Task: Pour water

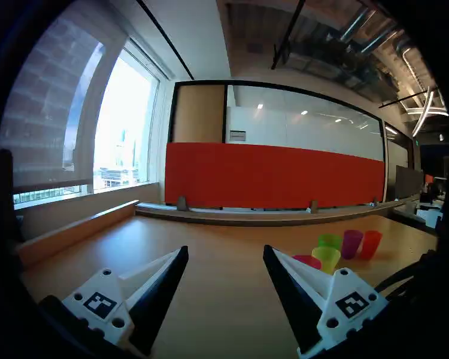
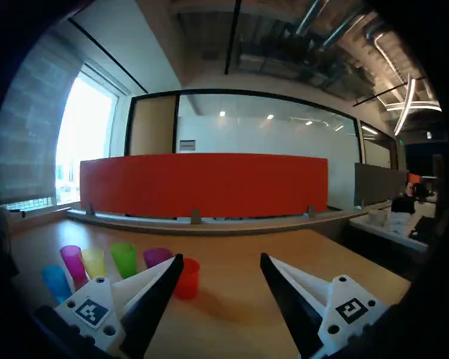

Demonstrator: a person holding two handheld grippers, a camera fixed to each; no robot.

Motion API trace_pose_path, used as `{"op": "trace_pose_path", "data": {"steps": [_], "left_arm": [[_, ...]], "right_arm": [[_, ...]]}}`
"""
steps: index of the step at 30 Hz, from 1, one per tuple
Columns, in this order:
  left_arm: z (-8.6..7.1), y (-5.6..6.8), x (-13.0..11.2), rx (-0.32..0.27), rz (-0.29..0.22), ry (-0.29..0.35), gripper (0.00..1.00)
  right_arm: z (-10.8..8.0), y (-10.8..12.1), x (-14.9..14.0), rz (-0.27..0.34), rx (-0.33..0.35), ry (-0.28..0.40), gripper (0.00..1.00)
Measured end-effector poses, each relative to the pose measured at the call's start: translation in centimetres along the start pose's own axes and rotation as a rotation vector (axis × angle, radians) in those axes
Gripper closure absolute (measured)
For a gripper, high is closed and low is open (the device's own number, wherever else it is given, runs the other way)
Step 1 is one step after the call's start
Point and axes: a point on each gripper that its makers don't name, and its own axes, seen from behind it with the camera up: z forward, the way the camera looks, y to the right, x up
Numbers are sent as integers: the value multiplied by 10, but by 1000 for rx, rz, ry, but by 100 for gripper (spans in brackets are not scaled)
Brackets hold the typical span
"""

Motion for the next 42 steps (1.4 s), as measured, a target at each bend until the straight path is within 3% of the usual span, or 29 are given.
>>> {"op": "trace_pose_path", "data": {"steps": [8,20,32,42], "left_arm": [[3,10,60,-17,23,2,7],[5,29,130,-60,73,-14,7],[8,46,136,-131,98,-64,8],[4,68,125,-250,151,-132,7]], "right_arm": [[2,1,67,11,-7,10,1],[3,-2,134,11,10,3,1],[0,-8,150,-28,45,-19,1],[-7,-39,138,-117,219,-101,1]]}}
